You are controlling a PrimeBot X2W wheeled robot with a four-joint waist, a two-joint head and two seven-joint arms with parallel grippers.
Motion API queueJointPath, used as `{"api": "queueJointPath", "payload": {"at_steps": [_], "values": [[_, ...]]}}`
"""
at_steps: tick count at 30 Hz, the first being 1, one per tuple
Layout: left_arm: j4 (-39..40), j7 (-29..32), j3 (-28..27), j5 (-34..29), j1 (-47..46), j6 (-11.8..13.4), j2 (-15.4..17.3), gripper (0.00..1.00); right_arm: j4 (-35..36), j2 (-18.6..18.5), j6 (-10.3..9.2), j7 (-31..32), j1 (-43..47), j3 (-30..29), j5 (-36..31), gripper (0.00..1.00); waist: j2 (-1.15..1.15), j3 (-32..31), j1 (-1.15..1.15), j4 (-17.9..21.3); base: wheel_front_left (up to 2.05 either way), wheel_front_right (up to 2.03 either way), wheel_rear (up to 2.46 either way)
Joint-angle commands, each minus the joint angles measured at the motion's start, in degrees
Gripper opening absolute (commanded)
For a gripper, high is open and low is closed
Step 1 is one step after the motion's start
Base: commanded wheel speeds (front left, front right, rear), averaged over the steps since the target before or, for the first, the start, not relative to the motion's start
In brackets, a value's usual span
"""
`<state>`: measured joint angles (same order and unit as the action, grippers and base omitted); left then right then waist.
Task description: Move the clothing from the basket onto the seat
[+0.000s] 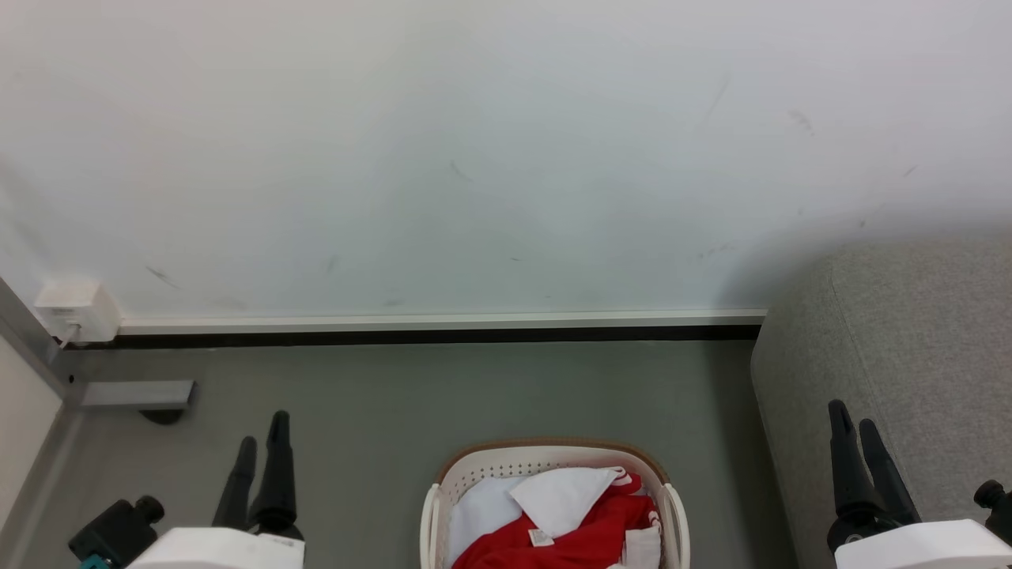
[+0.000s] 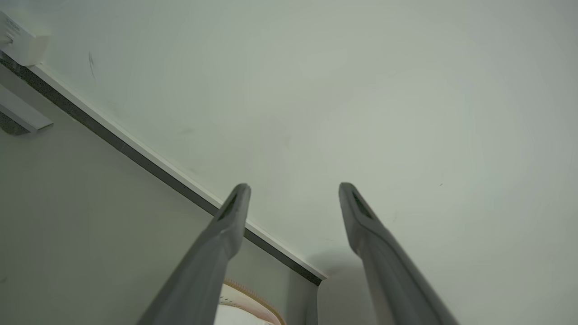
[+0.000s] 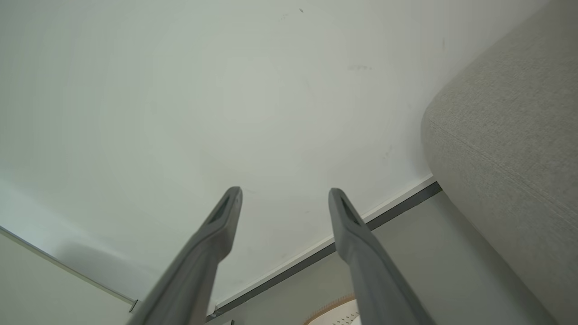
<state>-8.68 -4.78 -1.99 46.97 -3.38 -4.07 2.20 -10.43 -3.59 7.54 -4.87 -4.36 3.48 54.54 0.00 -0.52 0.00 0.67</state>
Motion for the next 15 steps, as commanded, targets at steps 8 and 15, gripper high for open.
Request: {"api": "queueJointPath", "payload": {"at_steps": [8, 15], "values": [[0.55, -2.01, 0.76, -10.80, 0.13, 1.54, 0.70, 1.00, 0.37, -0.22, -0.04, -1.90, 0.34, -0.65, -10.21, 1.00, 0.00, -0.26, 0.00, -0.05, 0.00, 0.00, 0.00], [0.25, -3.09, 1.85, -16.49, 0.17, 2.63, 1.16, 1.00, 0.65, 0.06, -0.05, -3.02, 0.36, -0.20, -15.58, 1.00, 0.00, -0.38, 0.00, 0.10, 0.00, 0.00, 0.00]]}}
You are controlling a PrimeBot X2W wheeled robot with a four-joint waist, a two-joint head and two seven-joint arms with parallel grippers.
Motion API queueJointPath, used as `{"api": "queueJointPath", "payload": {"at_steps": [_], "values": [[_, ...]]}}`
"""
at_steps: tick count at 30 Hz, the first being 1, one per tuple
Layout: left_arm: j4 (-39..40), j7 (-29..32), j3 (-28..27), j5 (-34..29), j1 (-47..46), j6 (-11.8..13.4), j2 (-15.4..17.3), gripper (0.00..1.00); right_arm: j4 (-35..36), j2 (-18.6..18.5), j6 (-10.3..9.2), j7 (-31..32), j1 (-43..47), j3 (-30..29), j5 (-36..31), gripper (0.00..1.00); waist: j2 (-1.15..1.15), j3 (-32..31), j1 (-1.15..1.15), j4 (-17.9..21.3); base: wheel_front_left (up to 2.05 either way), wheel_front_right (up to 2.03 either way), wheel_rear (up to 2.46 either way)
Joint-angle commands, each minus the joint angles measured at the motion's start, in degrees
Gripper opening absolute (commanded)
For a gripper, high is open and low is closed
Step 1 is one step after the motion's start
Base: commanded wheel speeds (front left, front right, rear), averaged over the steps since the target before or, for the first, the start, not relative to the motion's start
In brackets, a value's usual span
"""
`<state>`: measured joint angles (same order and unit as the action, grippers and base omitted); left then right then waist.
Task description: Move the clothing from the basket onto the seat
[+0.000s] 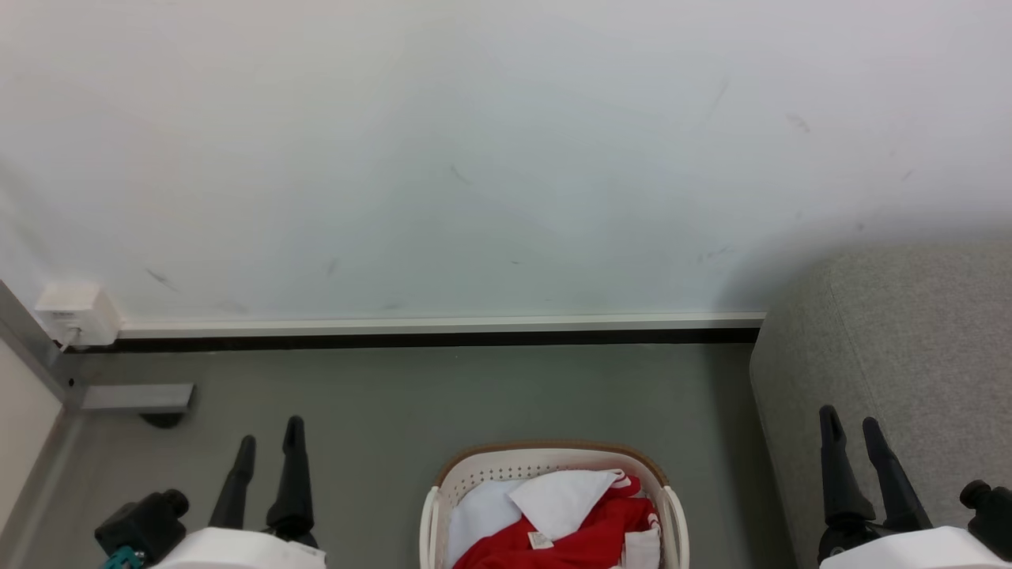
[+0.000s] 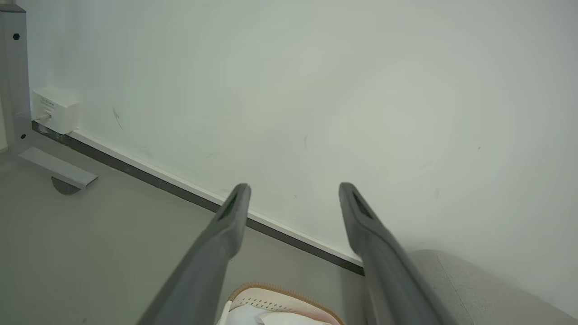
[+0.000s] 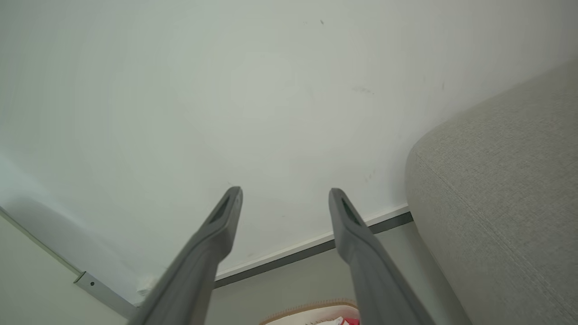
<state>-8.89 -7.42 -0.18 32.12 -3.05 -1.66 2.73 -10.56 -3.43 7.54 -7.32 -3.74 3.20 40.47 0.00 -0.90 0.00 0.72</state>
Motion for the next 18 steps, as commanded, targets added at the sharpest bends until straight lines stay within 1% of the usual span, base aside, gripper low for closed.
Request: {"api": "queueJointPath", "payload": {"at_steps": [1, 18], "values": [[0.45, -0.58, 0.11, -2.30, -0.17, 0.33, 0.67, 1.00, 0.81, -0.06, -0.05, -0.67, -0.26, 0.16, -2.11, 1.00, 0.00, -0.02, 0.00, 0.07, 0.00, 0.00, 0.00], [0.80, -3.10, 1.47, -11.83, 0.14, 1.67, 1.05, 1.00, -1.07, 0.23, -0.06, -3.12, -0.53, 1.84, -11.99, 1.00, 0.00, -0.32, 0.00, 0.53, 0.00, 0.00, 0.00]]}}
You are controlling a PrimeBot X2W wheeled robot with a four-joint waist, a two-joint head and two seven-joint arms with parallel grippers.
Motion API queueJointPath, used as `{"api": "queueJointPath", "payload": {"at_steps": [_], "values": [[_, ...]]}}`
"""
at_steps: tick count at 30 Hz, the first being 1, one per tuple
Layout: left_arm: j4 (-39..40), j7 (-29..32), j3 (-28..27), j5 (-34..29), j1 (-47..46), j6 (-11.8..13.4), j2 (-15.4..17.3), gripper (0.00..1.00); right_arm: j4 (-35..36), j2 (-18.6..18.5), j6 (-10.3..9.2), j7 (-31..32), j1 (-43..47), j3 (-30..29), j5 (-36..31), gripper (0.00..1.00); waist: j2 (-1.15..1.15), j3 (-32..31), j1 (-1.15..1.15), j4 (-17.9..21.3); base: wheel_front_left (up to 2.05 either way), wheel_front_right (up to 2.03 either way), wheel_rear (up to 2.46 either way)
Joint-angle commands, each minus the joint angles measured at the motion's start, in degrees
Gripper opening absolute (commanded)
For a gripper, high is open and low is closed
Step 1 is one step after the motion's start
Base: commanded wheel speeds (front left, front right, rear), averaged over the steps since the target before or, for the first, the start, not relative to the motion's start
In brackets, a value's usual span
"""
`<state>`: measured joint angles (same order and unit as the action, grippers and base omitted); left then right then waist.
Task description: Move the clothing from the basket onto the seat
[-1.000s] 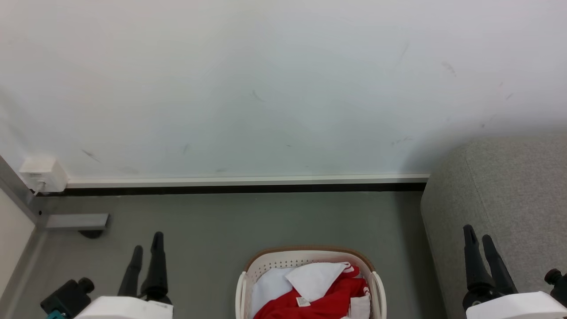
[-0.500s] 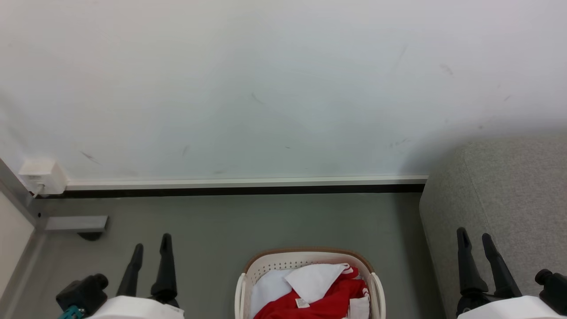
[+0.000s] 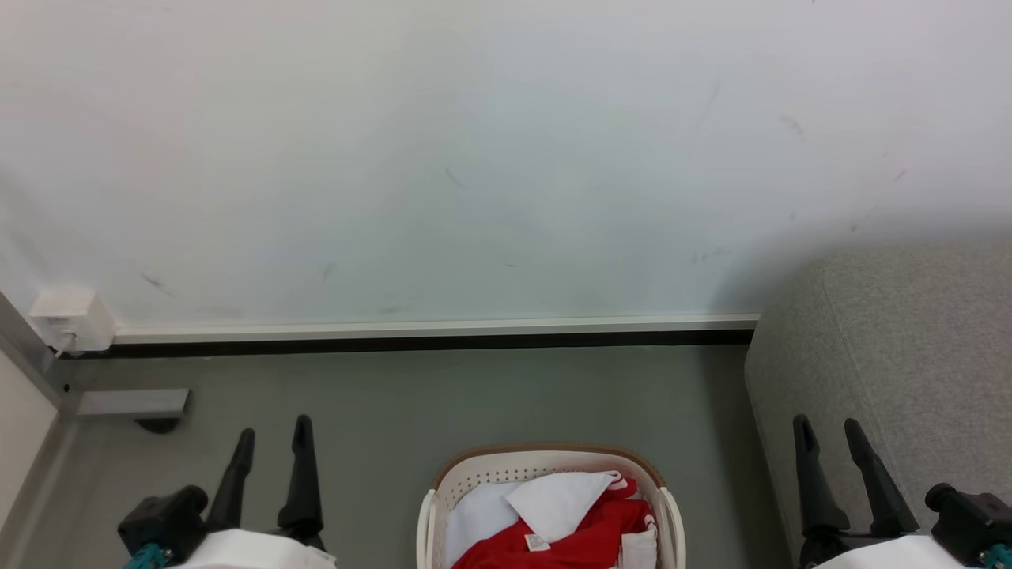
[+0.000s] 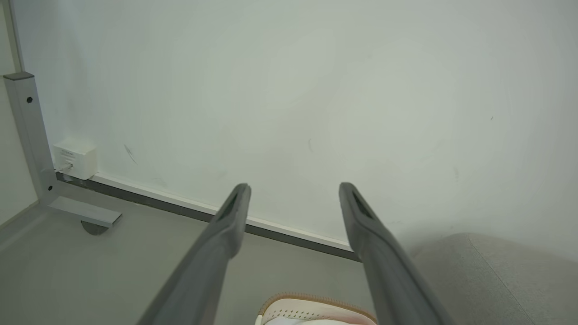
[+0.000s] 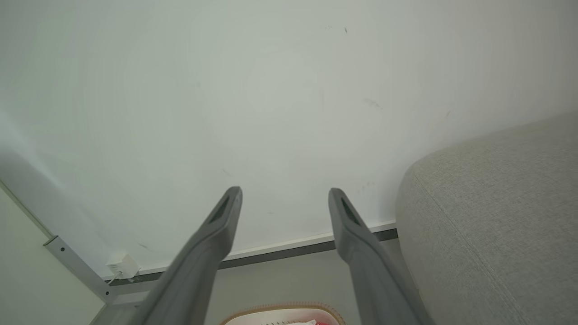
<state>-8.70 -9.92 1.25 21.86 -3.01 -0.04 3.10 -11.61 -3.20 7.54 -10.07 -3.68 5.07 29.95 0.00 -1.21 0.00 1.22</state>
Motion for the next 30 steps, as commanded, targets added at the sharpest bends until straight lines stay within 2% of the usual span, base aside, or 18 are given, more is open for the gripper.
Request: {"api": "queueJointPath", "payload": {"at_steps": [1, 30], "values": [[0.62, -0.73, 0.07, -2.10, 0.16, 0.15, 0.68, 1.00, -0.17, 0.03, -0.07, -0.57, -0.61, -0.05, -1.94, 1.00, 0.00, -0.01, 0.00, 0.06, 0.00, 0.00, 0.00], [-0.25, -4.15, 1.11, -14.94, 0.74, 1.52, 0.39, 1.00, 0.19, 0.28, -0.09, -3.91, -1.04, 1.01, -13.25, 1.00, 0.00, -0.46, 0.00, 0.60, 0.00, 0.00, 0.00]]}}
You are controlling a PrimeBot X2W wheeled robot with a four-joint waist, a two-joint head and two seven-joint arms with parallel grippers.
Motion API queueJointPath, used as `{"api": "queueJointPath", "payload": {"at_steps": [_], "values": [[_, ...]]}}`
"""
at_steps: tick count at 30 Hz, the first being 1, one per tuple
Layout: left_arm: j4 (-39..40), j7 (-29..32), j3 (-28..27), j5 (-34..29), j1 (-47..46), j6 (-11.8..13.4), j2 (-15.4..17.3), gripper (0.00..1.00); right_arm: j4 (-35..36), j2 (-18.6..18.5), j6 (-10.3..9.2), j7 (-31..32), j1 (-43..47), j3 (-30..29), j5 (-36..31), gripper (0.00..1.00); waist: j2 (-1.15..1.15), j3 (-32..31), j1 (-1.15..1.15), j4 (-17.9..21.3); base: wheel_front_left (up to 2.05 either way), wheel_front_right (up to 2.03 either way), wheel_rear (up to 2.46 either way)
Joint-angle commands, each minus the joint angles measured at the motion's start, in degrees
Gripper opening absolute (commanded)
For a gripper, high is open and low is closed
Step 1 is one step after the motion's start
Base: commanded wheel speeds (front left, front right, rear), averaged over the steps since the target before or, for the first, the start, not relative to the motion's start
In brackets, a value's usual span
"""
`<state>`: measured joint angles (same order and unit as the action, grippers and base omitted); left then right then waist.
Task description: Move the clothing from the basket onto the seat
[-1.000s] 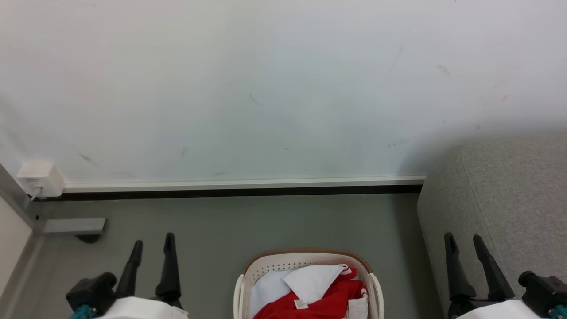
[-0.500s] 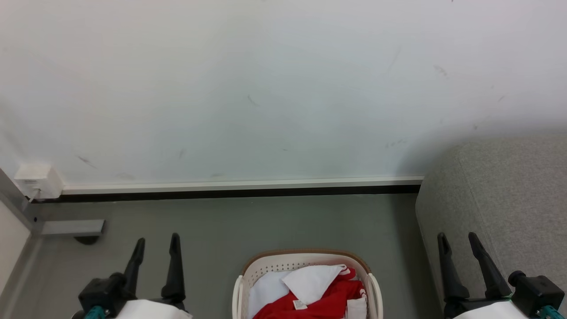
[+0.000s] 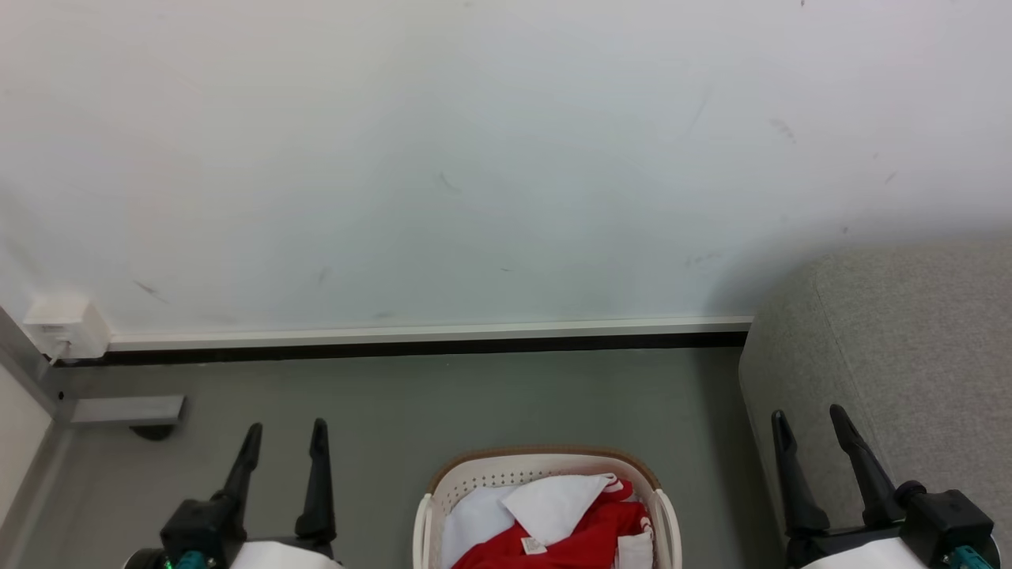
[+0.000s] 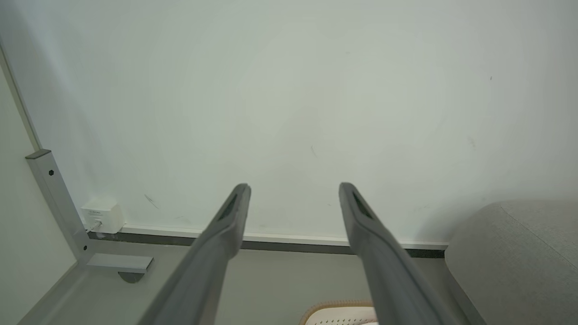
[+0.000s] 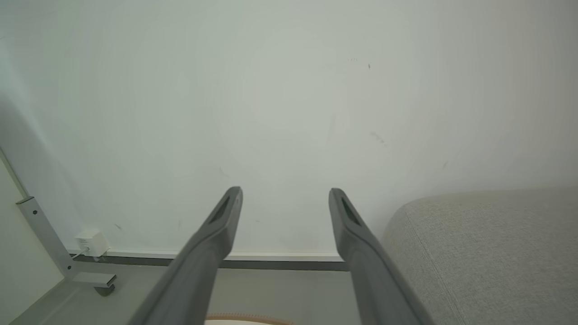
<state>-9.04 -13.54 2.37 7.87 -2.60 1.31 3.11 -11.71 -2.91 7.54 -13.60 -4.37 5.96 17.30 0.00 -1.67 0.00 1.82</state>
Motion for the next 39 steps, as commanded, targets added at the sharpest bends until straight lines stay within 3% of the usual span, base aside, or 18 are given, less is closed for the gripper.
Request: {"api": "queueJointPath", "payload": {"at_steps": [1, 13, 31, 39], "values": [[0.06, -0.53, 0.00, -1.33, 0.32, 0.21, 0.37, 1.00, 0.31, -0.01, -0.09, -0.47, -0.40, 0.21, -0.93, 1.00, 0.00, -0.01, 0.00, 0.04, 0.00, 0.00, 0.00], [-0.40, -1.68, -0.10, -5.81, 0.19, 0.34, 0.20, 1.00, 0.29, 0.00, -0.10, -1.77, -0.65, 1.00, -4.71, 1.00, 0.00, -0.24, 0.00, 0.46, 0.00, 0.00, 0.00], [-0.57, -1.63, -0.28, -4.85, 0.15, -0.36, -0.04, 1.00, 0.08, 0.01, -0.10, -1.56, -0.85, 1.62, -4.26, 1.00, 0.00, 0.03, 0.00, 0.69, 0.00, 0.00, 0.00], [-0.79, -1.63, -0.81, -3.89, -0.71, -1.21, -0.07, 1.00, 1.05, -0.33, -0.10, -1.56, -1.48, 0.97, -4.73, 1.00, 0.00, 1.82, 0.00, 2.73, 0.00, 0.00, 0.00]]}}
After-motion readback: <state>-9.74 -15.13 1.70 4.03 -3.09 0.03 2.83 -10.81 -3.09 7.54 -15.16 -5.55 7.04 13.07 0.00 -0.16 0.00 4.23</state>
